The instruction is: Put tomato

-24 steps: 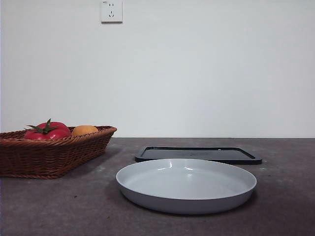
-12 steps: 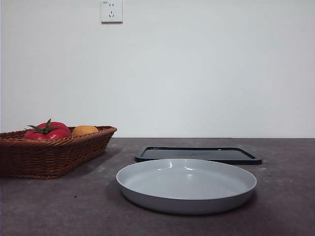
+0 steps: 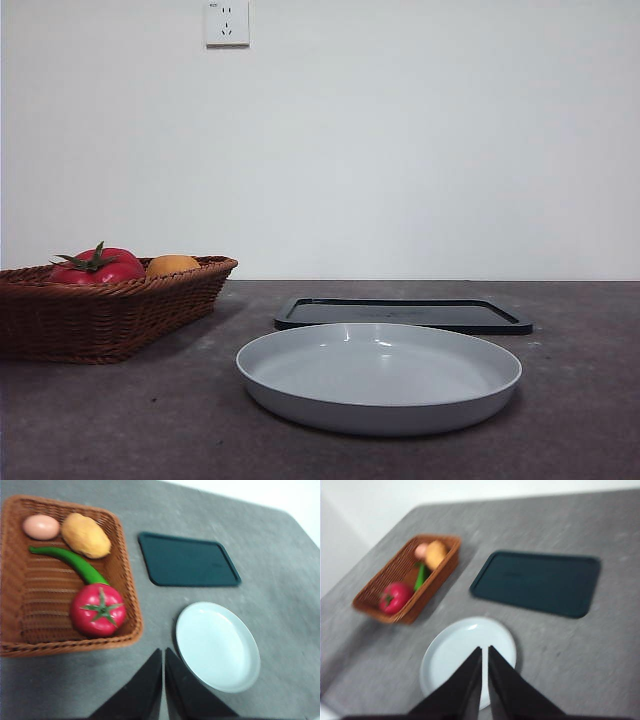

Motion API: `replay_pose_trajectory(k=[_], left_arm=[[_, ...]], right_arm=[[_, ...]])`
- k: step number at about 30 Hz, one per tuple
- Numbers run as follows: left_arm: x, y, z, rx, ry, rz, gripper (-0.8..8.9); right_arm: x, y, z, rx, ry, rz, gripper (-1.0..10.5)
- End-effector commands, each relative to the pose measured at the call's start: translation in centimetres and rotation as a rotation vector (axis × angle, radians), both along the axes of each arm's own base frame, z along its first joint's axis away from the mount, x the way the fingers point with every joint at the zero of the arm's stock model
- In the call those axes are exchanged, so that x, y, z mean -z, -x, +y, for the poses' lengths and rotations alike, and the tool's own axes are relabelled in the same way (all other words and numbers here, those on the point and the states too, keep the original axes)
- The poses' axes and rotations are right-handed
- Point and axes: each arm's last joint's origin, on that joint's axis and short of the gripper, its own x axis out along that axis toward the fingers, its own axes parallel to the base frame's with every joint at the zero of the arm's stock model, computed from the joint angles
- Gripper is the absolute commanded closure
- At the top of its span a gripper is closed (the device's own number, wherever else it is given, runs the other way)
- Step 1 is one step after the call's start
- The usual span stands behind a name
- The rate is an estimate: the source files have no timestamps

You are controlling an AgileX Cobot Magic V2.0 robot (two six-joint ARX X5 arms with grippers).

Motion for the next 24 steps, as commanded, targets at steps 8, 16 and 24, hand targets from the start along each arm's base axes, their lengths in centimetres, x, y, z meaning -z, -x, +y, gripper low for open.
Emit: replay_pose_trajectory(k=[8,16,24], left_arm=[[-1.3,0.8,-0.6,0.131,-0.084,0.081,8.04],[-1.2,1.0,-0.6,0.131,-0.086,0.093,8.04],[-1.3,1.0,-0.6,0.130,-0.085,0.093,4.84]], right_arm=[[-0.9,0.0,1.4,-0.202,0.085,0.095,9.4],[-0.8,0.1,1.9,-0.259,0.103,0.100,9.4],[-0.8,0.1,1.9,-0.258,0.101,0.102,7.6]])
